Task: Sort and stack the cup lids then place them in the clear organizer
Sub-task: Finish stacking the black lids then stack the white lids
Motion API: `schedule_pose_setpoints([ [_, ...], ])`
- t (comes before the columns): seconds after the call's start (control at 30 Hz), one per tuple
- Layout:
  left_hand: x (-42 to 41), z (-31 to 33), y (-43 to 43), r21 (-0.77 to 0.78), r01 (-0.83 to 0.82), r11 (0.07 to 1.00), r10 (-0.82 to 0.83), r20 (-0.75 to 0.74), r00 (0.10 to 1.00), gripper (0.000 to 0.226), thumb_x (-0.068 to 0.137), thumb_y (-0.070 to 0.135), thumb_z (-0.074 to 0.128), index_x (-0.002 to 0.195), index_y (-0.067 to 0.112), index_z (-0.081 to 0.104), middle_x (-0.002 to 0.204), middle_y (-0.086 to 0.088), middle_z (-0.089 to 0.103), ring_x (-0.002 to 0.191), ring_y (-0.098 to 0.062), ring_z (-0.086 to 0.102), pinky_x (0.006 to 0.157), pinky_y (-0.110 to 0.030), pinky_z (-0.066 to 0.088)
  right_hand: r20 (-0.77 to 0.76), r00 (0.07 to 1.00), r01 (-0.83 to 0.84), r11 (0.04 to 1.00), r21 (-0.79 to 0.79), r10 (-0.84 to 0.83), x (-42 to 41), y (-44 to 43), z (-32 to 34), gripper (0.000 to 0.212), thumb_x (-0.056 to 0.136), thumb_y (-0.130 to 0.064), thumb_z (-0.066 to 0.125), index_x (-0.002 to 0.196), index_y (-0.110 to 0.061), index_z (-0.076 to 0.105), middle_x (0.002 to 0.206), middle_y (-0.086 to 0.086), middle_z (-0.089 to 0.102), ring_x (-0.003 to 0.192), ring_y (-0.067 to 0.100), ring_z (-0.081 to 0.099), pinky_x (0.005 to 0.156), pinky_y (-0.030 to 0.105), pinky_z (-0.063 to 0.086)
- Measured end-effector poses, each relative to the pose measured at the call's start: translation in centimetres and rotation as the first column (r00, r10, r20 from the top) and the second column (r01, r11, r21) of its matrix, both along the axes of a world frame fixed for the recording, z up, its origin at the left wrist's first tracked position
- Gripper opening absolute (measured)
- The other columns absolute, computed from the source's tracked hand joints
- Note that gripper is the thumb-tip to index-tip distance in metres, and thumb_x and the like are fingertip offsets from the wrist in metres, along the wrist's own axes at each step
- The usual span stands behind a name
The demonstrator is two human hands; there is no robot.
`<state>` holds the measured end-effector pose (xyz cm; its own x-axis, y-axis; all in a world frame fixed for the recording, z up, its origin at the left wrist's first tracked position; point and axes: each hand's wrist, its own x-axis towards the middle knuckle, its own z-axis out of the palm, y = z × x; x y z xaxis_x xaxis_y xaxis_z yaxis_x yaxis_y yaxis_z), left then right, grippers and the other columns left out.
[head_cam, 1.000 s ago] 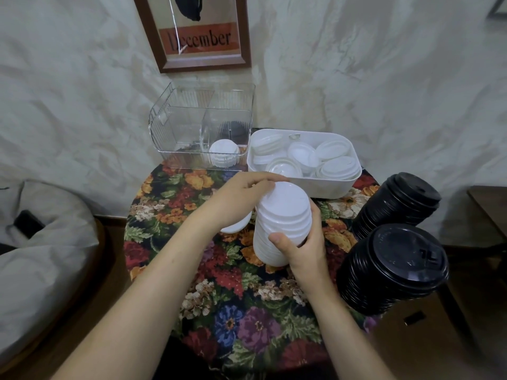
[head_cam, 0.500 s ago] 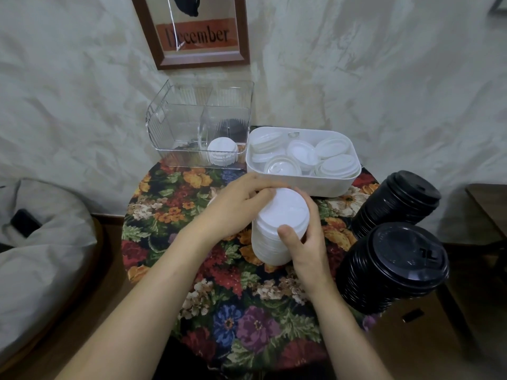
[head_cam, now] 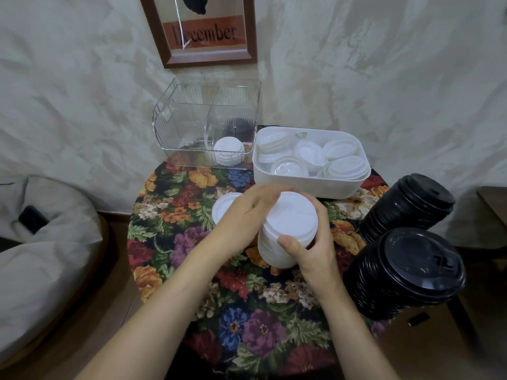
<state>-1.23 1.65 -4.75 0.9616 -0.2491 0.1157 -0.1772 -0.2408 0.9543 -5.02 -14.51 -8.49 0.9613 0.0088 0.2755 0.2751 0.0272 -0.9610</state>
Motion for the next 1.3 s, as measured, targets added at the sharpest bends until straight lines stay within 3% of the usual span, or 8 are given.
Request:
schedule_pose_setpoints([
  [0.1,-0.1,-0.5,2.2,0.141,-0.243,0.96,0.212,0.201,0.956,0.041,0.109,0.047,0.037,0.135,0.034,0.066,0.136,0.018,0.063,0.128,0.001,0.054,0.109,-0.028,0.041,-0.006,1.0,0.014,1.0,0.008,-0.014,0.0,0.0,-0.3,0.092,0.069,-0.073,0.081,0.143,-0.032,0.046,0.14,-0.016,0.057,0.133,0.013,0.055,0.101,0.022,0.048],
  [0.17,-0.1,-1.3,4.2,0.334,-0.37,0.867,0.289,0.269,0.919,0.037,0.109,0.044,0.046,0.141,0.033,0.061,0.142,0.014,0.059,0.133,-0.006,0.051,0.108,-0.031,0.039,-0.007,1.0,0.013,1.0,0.008,-0.013,0.0,0.1,-0.4,0.093,0.069,-0.073,0.081,0.143,-0.03,0.046,0.14,-0.013,0.057,0.132,0.014,0.055,0.1,0.023,0.049],
  [0.33,-0.5,-3.5,7.0,0.609,-0.205,0.766,0.14,0.153,0.978,0.066,0.088,0.065,0.068,0.147,0.038,0.055,0.16,0.013,0.04,0.145,-0.014,0.039,0.118,-0.044,0.033,-0.008,1.0,0.014,1.0,0.022,-0.014,0.0,0.1,-0.4,0.093,0.069,-0.073,0.081,0.143,-0.03,0.046,0.139,-0.014,0.057,0.131,0.014,0.056,0.098,0.022,0.049],
  [0.53,-0.4,-3.4,7.2,0.651,-0.136,0.747,0.074,0.121,0.99,0.038,0.09,0.053,0.073,0.127,0.044,0.068,0.167,0.009,0.032,0.158,-0.016,0.018,0.126,-0.047,0.021,-0.018,1.0,0.006,0.999,0.032,-0.005,-0.2,0.1,-0.4,0.095,0.069,-0.073,0.081,0.144,-0.028,0.044,0.136,-0.017,0.058,0.129,0.012,0.057,0.097,0.021,0.05],
  [0.77,-1.0,-2.4,7.2,0.336,-0.296,0.894,0.273,0.115,0.955,0.009,0.098,0.03,0.07,0.095,0.039,0.069,0.132,0.019,0.066,0.15,-0.007,0.034,0.12,-0.041,0.03,-0.008,1.0,0.012,0.999,0.033,-0.012,-0.2,0.2,-0.3,0.092,0.069,-0.076,0.079,0.142,-0.032,0.045,0.136,-0.02,0.058,0.129,0.009,0.057,0.097,0.019,0.049],
  [1.1,-1.0,-1.4,7.8,0.373,-0.203,0.905,0.213,0.016,0.977,0.012,0.098,0.025,0.069,0.094,0.036,0.068,0.147,0.013,0.057,0.152,-0.012,0.03,0.117,-0.041,0.027,-0.003,1.0,0.017,1.0,0.025,-0.017,0.0,0.1,-0.8,0.093,0.068,-0.077,0.079,0.143,-0.033,0.045,0.137,-0.017,0.058,0.13,0.012,0.056,0.098,0.022,0.049],
  [1.2,-1.4,0.1,7.3,0.198,-0.294,0.935,0.272,0.128,0.954,0.007,0.103,0.025,0.063,0.103,0.03,0.068,0.122,0.012,0.071,0.122,-0.015,0.061,0.1,-0.036,0.048,-0.002,1.0,0.016,1.0,0.023,-0.016,0.0,0.0,-0.9,0.093,0.069,-0.076,0.08,0.143,-0.032,0.045,0.137,-0.016,0.057,0.13,0.012,0.056,0.099,0.022,0.049],
  [1.3,-2.1,2.5,5.5,-0.08,-0.301,0.95,0.309,0.133,0.942,0.007,0.106,0.02,0.058,0.108,0.018,0.065,0.103,0.001,0.076,0.097,-0.017,0.072,0.088,-0.037,0.057,-0.001,1.0,0.016,1.0,0.023,-0.016,0.1,0.0,-1.0,0.093,0.069,-0.075,0.08,0.143,-0.031,0.045,0.137,-0.017,0.057,0.131,0.015,0.056,0.1,0.024,0.049],
])
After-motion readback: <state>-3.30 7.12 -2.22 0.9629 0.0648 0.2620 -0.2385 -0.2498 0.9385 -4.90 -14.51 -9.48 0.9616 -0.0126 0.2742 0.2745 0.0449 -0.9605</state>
